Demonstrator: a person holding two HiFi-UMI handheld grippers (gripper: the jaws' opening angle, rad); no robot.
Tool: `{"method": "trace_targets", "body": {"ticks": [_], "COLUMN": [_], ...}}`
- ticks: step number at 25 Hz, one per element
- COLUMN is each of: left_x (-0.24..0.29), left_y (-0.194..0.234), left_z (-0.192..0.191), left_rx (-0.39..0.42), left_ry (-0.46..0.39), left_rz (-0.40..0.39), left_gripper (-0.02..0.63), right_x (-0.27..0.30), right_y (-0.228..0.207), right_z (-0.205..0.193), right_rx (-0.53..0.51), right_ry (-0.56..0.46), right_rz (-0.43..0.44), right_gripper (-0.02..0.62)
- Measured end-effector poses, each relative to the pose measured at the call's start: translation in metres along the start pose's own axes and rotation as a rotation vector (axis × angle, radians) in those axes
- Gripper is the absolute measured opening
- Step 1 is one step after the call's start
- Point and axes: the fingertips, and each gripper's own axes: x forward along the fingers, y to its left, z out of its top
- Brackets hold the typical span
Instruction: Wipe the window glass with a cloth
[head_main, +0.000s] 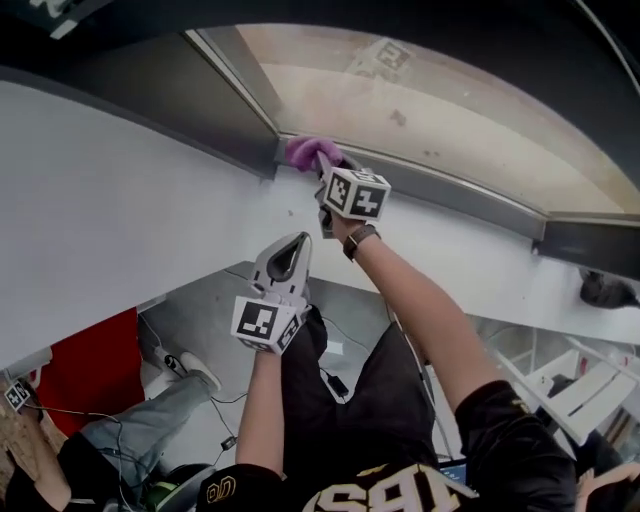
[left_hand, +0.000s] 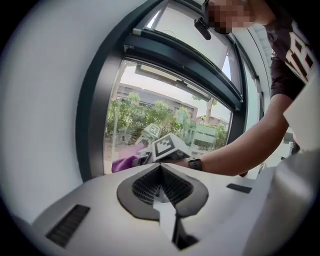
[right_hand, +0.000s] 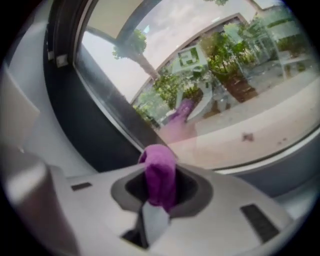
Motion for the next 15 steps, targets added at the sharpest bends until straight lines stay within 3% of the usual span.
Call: {"method": "trace_targets", "body": {"ticks": [4, 7, 9, 15], "left_x": [-0.023, -0.022, -0.007, 0.049], "left_y": [0.042, 0.041, 0.026, -0.066], "left_z": [0.01, 0.015, 0.016, 0.003], "left_rx": [-0.009, -0.012, -0.026, -0.069], "left_ry": [0.004, 0.019, 0.028, 0.053], "left_rz": [0.048, 0.034, 0.011, -0.061], "left_gripper": [0.017, 0.017, 0.017, 0.017], "right_x": [0.065, 0.056, 0.025, -0.122], "right_y": [0.023, -0.007, -0.043, -0.212], "right_z": [-0.015, -0.004, 0.006, 0.028], "right_rx": [0.048, -0.011, -0.014, 0.177], "right_ry": [0.036, 0.044, 0.04, -0.014], "right_rz": [-0.03, -0.093, -0.124, -0.312], "right_gripper": [0.083, 0.083, 0.083, 0.083]}}
